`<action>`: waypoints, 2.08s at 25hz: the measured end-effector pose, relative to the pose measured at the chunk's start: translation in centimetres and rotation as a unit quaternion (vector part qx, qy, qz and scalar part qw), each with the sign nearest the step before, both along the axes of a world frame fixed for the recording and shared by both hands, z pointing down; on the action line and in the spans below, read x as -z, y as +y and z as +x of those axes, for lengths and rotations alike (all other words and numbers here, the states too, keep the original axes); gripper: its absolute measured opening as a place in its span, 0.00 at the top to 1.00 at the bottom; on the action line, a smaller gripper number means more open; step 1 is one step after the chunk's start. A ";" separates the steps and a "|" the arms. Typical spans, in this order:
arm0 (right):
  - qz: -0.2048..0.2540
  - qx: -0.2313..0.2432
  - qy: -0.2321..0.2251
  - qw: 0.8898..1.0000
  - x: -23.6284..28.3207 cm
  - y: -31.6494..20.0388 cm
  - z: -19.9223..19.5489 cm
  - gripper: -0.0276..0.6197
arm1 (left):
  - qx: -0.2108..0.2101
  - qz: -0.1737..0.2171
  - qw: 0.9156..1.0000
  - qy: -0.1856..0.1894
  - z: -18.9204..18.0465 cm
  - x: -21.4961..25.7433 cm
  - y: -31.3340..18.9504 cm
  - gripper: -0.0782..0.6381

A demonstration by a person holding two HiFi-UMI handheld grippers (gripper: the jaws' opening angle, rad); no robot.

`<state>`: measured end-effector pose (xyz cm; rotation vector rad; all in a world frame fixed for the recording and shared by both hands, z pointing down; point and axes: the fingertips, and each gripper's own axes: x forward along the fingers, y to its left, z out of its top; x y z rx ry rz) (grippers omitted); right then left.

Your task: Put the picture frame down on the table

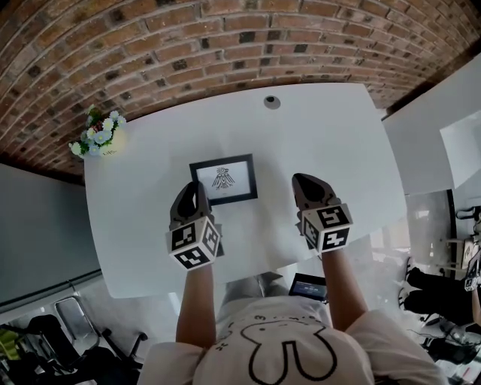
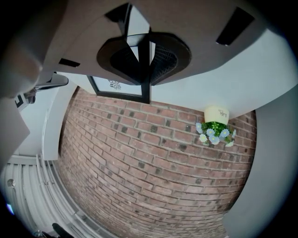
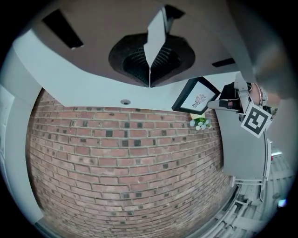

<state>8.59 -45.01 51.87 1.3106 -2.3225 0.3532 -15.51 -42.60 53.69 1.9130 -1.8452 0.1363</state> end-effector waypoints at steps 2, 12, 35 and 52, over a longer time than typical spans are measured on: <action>-0.007 -0.001 0.002 1.000 -0.7 -0.2 0.1 0.93 | -0.003 -0.011 1.000 -0.001 0.1 -0.9 0.0 0.79; -0.052 -0.004 0.017 0.998 -4.1 -0.7 1.1 0.93 | 0.001 -0.078 0.997 0.015 0.3 -5.3 -0.1 0.79; -0.122 -0.021 0.028 0.992 -8.8 -1.6 2.6 0.93 | 0.021 -0.168 0.985 0.034 0.8 -10.7 -0.3 0.79; -0.114 -0.016 0.022 0.993 -7.6 -2.1 1.8 0.93 | 0.010 -0.192 0.981 0.025 0.5 -11.1 -1.0 0.77</action>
